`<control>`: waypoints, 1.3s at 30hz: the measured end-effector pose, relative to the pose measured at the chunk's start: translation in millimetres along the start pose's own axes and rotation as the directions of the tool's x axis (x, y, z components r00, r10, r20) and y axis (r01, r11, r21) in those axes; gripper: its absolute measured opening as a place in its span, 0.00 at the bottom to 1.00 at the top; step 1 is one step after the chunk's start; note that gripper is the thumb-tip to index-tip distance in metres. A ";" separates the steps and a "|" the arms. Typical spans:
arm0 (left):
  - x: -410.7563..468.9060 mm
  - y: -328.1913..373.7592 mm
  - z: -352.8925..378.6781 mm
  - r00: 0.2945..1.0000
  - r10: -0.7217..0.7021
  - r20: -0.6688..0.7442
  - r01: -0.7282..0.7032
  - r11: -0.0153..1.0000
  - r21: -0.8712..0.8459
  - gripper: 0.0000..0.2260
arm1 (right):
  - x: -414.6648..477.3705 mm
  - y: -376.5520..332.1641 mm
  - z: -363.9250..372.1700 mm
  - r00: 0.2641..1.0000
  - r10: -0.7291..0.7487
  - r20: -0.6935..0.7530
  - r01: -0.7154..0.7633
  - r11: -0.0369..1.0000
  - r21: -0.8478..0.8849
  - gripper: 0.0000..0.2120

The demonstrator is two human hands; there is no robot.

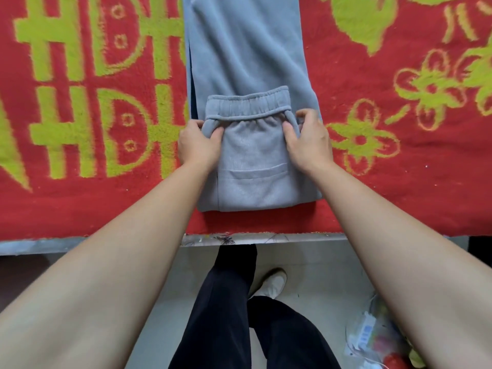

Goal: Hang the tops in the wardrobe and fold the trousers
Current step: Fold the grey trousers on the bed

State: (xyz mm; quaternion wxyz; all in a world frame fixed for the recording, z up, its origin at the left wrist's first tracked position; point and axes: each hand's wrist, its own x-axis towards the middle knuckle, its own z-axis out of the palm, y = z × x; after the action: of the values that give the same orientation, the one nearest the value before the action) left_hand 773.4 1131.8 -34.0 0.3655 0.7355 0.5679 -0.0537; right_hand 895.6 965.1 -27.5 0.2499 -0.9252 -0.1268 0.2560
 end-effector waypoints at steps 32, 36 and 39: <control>-167.1 -63.2 -29.8 0.760 0.358 0.542 -0.648 0.351 0.677 0.35 | -148.3 42.3 -34.7 0.741 -0.291 0.605 0.624 0.631 -0.461 0.39; -218.2 -92.6 -25.8 0.731 0.286 0.620 -0.680 0.376 0.629 0.27 | -202.7 75.6 -30.7 0.690 -0.253 0.678 0.637 0.656 -0.404 0.38; -249.1 -113.1 -20.2 0.692 0.213 0.689 -0.702 0.419 0.575 0.24 | -236.2 94.8 -30.1 0.673 -0.196 0.713 0.592 0.721 -0.360 0.35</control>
State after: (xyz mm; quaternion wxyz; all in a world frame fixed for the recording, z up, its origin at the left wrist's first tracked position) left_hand 580.7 955.5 49.9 0.1238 0.9026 0.1204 -0.3943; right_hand 724.2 787.6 41.9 -0.0418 -0.7602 -0.4795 0.4364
